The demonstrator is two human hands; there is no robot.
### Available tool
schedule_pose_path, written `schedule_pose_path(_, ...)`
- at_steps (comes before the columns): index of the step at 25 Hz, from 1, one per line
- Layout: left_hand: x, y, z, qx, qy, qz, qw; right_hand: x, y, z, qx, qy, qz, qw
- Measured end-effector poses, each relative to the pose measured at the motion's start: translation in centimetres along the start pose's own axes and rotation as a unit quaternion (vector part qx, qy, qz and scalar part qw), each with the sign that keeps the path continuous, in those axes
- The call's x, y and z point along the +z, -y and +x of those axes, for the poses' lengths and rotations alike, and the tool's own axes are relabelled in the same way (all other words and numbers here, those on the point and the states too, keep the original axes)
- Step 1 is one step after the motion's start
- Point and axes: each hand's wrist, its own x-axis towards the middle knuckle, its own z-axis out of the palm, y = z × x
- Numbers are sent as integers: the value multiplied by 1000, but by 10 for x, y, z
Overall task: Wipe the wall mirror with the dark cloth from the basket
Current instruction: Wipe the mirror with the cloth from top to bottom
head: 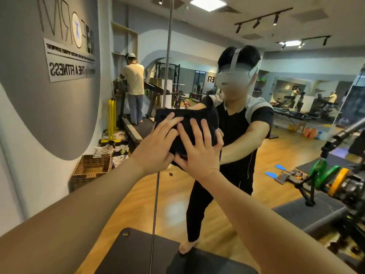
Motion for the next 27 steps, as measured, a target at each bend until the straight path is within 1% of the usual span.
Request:
schedule_pose_path(2, 20, -5, -15, -11, -28, -3, 1000, 4, -3, -10, -36, 1, 3, 999)
schedule_pose_path(5, 69, -15, -48, -34, -83, -4, 996, 14, 1, -45, -63, 8, 2, 998)
schedule_pose_path(8, 123, -23, -83, -23, -126, 15, 992, 28, 6, -96, -77, -7, -1, 997)
schedule_pose_path(10, 152, -32, -102, -17, -132, 27, 991, 33, 4, -129, -82, -23, -5, 996)
schedule_pose_path(13, 193, -72, -117, -4, -130, 15, 991, 34, -18, -186, -74, -40, -15, 996)
schedule_pose_path(16, 230, -132, -111, 40, -106, 31, 993, 21, -66, -245, -50, -51, -46, 996)
schedule_pose_path(19, 254, -191, -82, 69, -100, 50, 991, -2, -119, -284, 3, -53, -82, 995)
schedule_pose_path(21, 258, -230, -54, 89, -99, 46, 990, -22, -153, -295, 40, -48, -95, 993)
schedule_pose_path(23, 242, -259, -16, 108, -90, 19, 990, -47, -186, -281, 60, -35, -96, 993)
schedule_pose_path(25, 206, -266, 31, 93, -113, 0, 989, -68, -208, -232, 80, -35, -88, 992)
schedule_pose_path(27, 163, -246, 66, 52, -145, -17, 988, -75, -201, -169, 108, -50, -60, 991)
